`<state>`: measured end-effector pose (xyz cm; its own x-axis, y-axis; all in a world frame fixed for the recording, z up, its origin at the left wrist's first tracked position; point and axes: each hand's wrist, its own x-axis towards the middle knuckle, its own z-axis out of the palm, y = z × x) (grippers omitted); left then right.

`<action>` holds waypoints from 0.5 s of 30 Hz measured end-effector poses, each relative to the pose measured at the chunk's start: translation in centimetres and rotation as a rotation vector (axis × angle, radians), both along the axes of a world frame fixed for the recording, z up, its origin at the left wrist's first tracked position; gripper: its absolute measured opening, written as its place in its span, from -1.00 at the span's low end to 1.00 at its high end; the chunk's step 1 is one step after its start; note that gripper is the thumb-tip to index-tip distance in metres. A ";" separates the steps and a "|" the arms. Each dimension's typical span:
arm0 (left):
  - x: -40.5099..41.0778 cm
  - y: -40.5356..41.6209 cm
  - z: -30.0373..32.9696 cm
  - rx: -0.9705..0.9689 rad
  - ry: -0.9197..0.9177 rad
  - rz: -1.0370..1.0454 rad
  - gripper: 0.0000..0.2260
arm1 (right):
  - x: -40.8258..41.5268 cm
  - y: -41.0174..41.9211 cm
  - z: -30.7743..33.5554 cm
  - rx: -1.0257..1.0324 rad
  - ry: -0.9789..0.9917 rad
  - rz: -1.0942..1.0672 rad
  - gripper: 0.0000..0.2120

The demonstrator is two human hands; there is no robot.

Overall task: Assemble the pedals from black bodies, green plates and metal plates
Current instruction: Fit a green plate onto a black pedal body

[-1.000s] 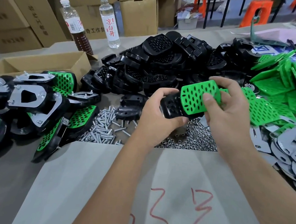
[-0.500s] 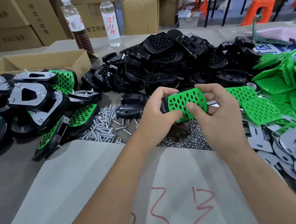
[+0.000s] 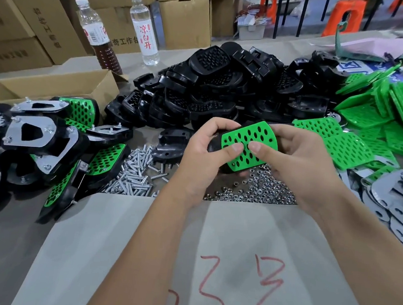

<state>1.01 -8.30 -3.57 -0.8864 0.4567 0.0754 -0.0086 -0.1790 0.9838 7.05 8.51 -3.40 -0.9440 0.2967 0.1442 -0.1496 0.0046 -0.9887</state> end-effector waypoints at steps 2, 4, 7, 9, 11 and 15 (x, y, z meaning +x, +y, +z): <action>0.0 0.1 -0.1 -0.027 0.012 0.010 -0.77 | 0.0 0.2 -0.2 -0.007 0.005 -0.002 -0.78; 0.0 0.0 -0.1 -0.035 0.004 0.048 -0.76 | -0.1 0.2 -0.4 -0.017 0.006 0.006 -0.76; -0.1 -0.2 -0.1 -0.013 -0.021 0.076 -0.76 | -0.4 0.3 -0.6 -0.043 0.016 0.059 -0.75; -0.2 -0.1 -0.1 -0.019 -0.005 0.114 -0.77 | -0.6 0.5 -0.8 -0.042 0.001 0.094 -0.77; -0.3 0.0 -0.3 -0.031 0.021 0.147 -0.77 | -0.8 0.6 -1.1 -0.010 -0.020 0.075 -0.83; -0.2 0.3 -0.4 -0.072 -0.008 0.123 -0.75 | -0.8 0.6 -1.2 0.061 -0.004 0.009 -0.85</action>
